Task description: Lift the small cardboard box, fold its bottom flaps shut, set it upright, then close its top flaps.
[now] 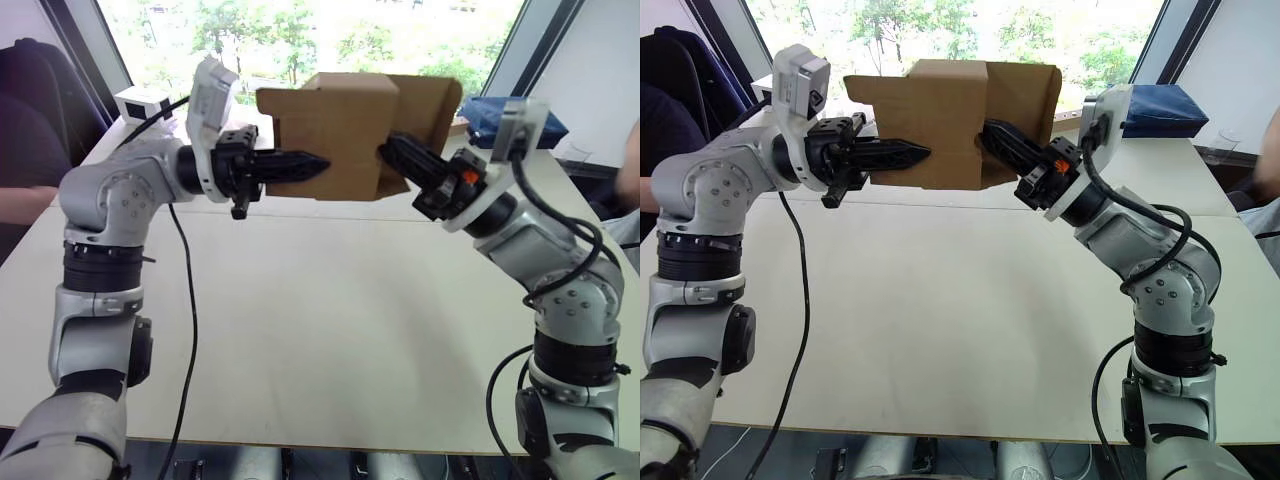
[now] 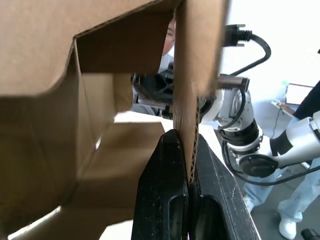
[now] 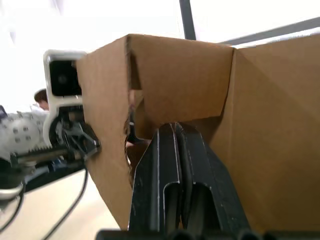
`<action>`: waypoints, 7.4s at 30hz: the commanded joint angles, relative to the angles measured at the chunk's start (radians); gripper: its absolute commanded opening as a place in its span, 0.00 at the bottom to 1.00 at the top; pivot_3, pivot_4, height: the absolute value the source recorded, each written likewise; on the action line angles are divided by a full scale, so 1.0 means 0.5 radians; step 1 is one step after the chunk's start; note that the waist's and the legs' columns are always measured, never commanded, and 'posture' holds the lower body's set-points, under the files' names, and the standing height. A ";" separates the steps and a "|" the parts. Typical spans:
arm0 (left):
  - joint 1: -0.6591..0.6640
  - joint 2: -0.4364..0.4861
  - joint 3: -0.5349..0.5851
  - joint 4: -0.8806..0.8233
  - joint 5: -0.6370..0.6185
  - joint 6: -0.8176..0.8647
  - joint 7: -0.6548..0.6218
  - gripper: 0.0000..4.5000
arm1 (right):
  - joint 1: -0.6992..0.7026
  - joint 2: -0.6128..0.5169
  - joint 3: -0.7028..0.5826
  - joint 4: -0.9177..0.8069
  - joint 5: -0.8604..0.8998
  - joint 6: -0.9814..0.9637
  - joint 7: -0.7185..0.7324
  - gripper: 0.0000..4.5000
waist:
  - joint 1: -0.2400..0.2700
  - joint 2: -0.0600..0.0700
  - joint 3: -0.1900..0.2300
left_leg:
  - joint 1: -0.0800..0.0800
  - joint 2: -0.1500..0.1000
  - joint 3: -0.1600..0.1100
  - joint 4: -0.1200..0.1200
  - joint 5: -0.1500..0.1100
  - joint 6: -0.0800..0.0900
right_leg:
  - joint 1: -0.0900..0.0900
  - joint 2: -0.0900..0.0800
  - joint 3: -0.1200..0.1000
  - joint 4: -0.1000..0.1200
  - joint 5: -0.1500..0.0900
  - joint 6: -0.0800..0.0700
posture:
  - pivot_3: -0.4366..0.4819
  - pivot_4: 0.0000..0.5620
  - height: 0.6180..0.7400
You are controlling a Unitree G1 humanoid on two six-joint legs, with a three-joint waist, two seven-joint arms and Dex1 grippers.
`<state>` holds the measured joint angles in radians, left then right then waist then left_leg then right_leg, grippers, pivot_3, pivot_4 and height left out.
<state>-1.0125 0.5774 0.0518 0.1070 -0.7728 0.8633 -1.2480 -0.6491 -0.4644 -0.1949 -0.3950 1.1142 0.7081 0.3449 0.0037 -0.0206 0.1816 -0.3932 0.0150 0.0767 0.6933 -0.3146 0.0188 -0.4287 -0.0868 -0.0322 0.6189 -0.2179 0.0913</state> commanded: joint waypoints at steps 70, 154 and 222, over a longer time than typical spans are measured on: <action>0.014 0.237 -0.264 -0.064 0.172 -0.062 -0.529 0.00 | 0.003 -0.228 0.170 -0.162 -0.139 0.108 0.355 0.01 | -0.028 0.001 0.001 | -0.003 0.000 0.000 -0.001 -0.001 0.002 | -0.002 0.000 0.000 -0.001 0.000 0.000 | 0.48 0.27 1.00; 0.007 0.170 -0.304 -0.085 0.226 -0.136 -0.541 0.00 | 0.780 -0.516 -0.093 -0.519 0.111 0.121 0.177 0.01 | -0.022 0.000 0.002 | -0.005 0.000 0.000 0.004 -0.002 0.003 | -0.002 0.001 0.001 -0.002 -0.001 0.001 | 0.48 0.27 1.00; -0.075 0.093 -0.266 0.138 0.357 -0.284 -0.459 0.00 | 0.424 -0.139 -0.128 -0.135 0.094 -0.057 0.134 0.01 | -0.024 0.001 0.002 | -0.007 0.000 -0.001 0.007 -0.002 0.004 | -0.002 0.000 0.000 0.000 -0.001 0.002 | 0.48 0.27 1.00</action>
<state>-1.0203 0.6215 -0.1034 0.1817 -0.5915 0.7349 -1.4761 -0.4397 -0.5484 -0.2286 -0.4104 1.1052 0.6786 0.4307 -0.0086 -0.0199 0.1824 -0.3965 0.0150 0.0764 0.6966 -0.3158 0.0208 -0.4298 -0.0866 -0.0320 0.6188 -0.2182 0.0921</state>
